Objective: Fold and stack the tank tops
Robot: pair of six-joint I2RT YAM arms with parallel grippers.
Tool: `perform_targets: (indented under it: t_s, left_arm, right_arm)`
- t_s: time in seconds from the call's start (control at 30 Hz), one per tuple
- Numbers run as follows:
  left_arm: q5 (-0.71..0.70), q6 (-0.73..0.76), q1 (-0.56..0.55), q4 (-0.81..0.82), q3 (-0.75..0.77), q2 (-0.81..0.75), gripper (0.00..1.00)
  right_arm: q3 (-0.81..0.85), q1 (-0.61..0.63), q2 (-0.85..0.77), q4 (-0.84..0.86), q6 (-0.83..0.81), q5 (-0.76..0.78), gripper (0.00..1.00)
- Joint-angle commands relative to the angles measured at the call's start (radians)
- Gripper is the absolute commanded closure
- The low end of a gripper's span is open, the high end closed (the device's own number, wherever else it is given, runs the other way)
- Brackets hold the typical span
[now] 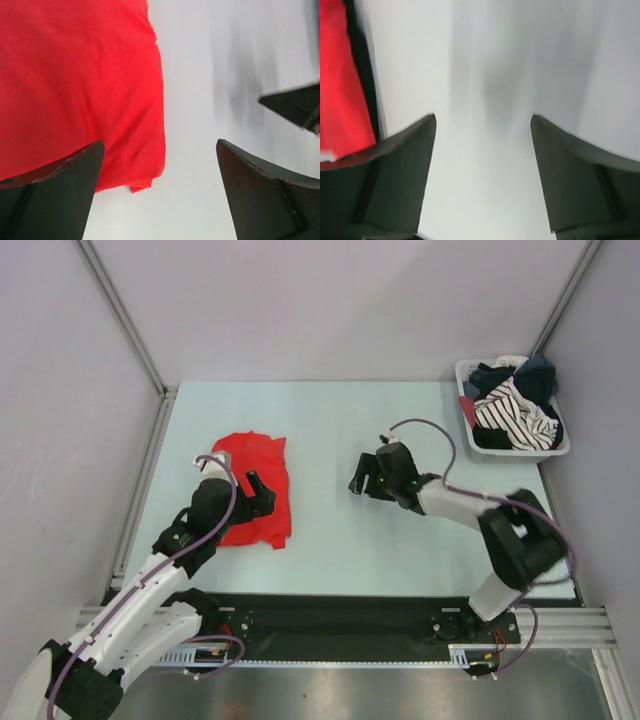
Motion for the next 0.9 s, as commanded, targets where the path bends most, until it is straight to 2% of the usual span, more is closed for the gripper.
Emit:
perform_targets:
  t_s: [0.0, 0.07, 0.1, 0.17, 0.23, 0.33, 0.47, 0.63, 0.87]
  left_arm:
    - [0.032, 0.036, -0.006, 0.122, -0.072, -0.078, 0.00]
    - [0.048, 0.044, -0.010, 0.164, -0.103, -0.091, 0.00]
    - [0.067, 0.047, -0.010, 0.178, -0.129, -0.104, 0.00]
    - [0.091, 0.070, -0.013, 0.224, -0.156, -0.124, 0.00]
    - [0.116, 0.091, -0.017, 0.273, -0.207, -0.175, 0.00]
    - [0.137, 0.113, -0.018, 0.314, -0.273, -0.258, 0.00]
    - [0.173, 0.145, -0.018, 0.346, -0.339, -0.316, 0.00]
    - [0.199, 0.186, -0.017, 0.365, -0.383, -0.329, 0.00]
    - [0.188, 0.189, -0.018, 0.369, -0.388, -0.344, 0.00]
  right_arm:
    - [-0.179, 0.012, -0.313, 0.079, -0.139, 0.109, 0.17]
    - [-0.302, 0.009, -0.450, 0.067, -0.145, 0.169, 0.09]
    - [-0.333, 0.010, -0.580, 0.059, -0.146, 0.193, 0.05]
    - [-0.391, 0.007, -0.689, 0.062, -0.203, 0.181, 0.00]
    - [-0.438, 0.009, -0.835, 0.007, -0.221, 0.247, 0.00]
    - [-0.525, 0.004, -0.970, -0.038, -0.254, 0.328, 0.00]
    - [-0.649, 0.006, -1.159, -0.009, -0.258, 0.319, 0.00]
    - [-0.705, 0.006, -1.251, 0.033, -0.258, 0.293, 0.00]
    - [-0.698, 0.004, -1.230, 0.027, -0.249, 0.290, 0.01]
